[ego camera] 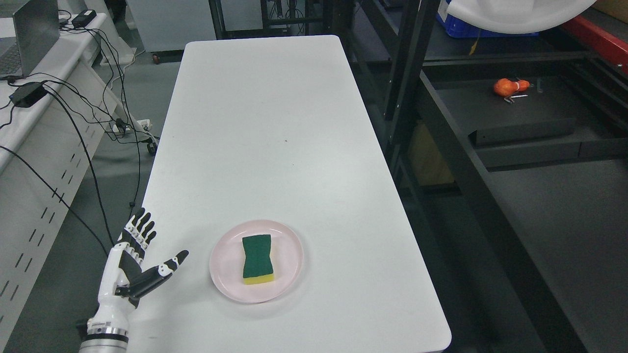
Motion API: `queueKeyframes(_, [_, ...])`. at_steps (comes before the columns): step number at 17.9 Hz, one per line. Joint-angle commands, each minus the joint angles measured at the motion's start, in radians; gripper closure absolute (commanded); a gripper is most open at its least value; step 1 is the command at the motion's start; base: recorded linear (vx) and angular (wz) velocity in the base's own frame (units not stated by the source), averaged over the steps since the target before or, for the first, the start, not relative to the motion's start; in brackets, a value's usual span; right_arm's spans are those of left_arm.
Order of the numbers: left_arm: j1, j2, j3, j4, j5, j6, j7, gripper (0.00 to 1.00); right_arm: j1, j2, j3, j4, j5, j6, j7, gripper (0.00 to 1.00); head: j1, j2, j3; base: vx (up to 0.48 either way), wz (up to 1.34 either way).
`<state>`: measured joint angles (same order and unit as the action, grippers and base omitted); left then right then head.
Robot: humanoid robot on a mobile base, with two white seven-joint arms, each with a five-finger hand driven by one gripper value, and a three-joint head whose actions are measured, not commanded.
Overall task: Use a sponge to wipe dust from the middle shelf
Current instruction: 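Raise the left hand from beside the plate toward the sponge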
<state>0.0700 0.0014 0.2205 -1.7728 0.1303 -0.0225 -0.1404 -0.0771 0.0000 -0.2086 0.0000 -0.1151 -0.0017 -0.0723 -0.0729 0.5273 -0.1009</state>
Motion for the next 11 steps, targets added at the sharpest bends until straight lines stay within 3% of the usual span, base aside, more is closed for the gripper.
queueKeyframes(1, [0.005,0.016,0.014,0.001,0.003,-0.001,-0.001,0.01,0.000,-0.017,0.000,-0.017,0.000,0.072,0.000,0.00,0.0000,0.000,0.000,0.000,0.00])
queueKeyframes(6, [-0.019,0.016,0.022,0.047,0.002,-0.042,-0.004,0.01,0.000,-0.017,0.000,-0.017,0.000,0.072,0.000,0.00,0.0000,0.000,0.000,0.000,0.00])
queueKeyframes(9, [-0.076,0.106,0.013,0.076,0.002,-0.086,-0.028,0.01,0.000,-0.017,0.000,-0.017,0.000,0.072,0.000,0.00,0.0000,0.000,0.000,0.000,0.00])
queueKeyframes(11, [-0.134,0.153,0.010,0.088,-0.004,-0.103,-0.126,0.01,0.000,-0.017,0.000,-0.017,0.000,0.072,0.000,0.00,0.0000,0.000,0.000,0.000,0.00])
